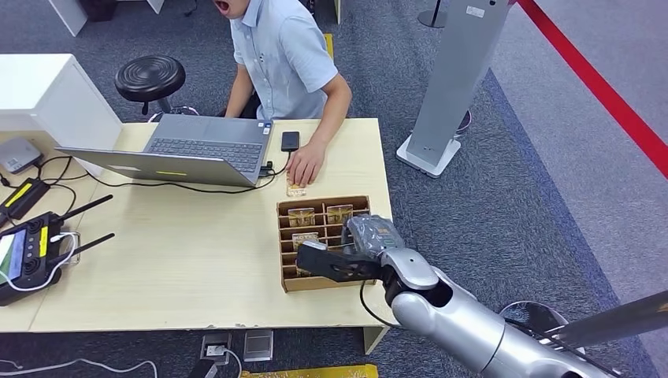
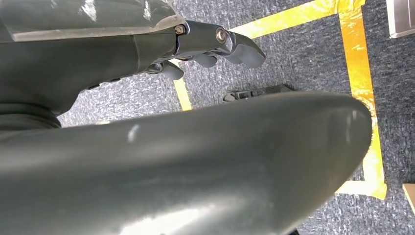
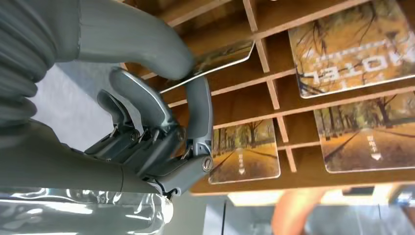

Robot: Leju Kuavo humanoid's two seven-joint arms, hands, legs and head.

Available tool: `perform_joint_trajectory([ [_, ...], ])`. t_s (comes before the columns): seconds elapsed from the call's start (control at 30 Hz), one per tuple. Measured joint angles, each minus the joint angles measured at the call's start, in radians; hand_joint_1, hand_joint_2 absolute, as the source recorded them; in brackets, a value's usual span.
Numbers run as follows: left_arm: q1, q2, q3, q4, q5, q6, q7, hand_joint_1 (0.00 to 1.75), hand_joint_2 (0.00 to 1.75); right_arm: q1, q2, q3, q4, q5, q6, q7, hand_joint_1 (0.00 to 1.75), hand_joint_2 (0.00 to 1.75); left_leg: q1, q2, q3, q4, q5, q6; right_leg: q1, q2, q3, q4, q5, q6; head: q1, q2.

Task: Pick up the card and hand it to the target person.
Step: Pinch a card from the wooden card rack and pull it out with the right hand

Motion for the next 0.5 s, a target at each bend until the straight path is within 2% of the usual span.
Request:
perform_joint_trajectory([
  [0.07,0.002,0.003,0.000,0.000,0.002,-0.003,-0.002,0.00,0.00,-0.017,-0.015,-0.002,-0.031,-0.074,0.032,0.023,1.52,1.75,0.000,0.000,0.000,0.000,0.000,0.000,0.000,0.000,0.000,0.000,0.000,0.000,0.000,0.000],
  [0.17,0.007,0.007,0.000,0.000,0.009,-0.004,-0.008,0.00,0.00,-0.041,-0.039,-0.011,-0.087,-0.117,0.046,0.044,1.52,1.75,0.000,0.000,0.000,0.000,0.000,0.000,0.000,0.000,0.000,0.000,0.000,0.000,0.000,0.000],
  [0.5,0.022,0.009,0.000,0.000,0.036,0.000,-0.034,0.00,0.00,-0.097,-0.092,-0.037,-0.305,-0.063,0.004,0.046,1.52,1.75,0.000,0.000,-0.001,0.000,0.000,0.000,0.000,0.000,-0.001,0.000,0.000,0.000,0.000,0.000],
])
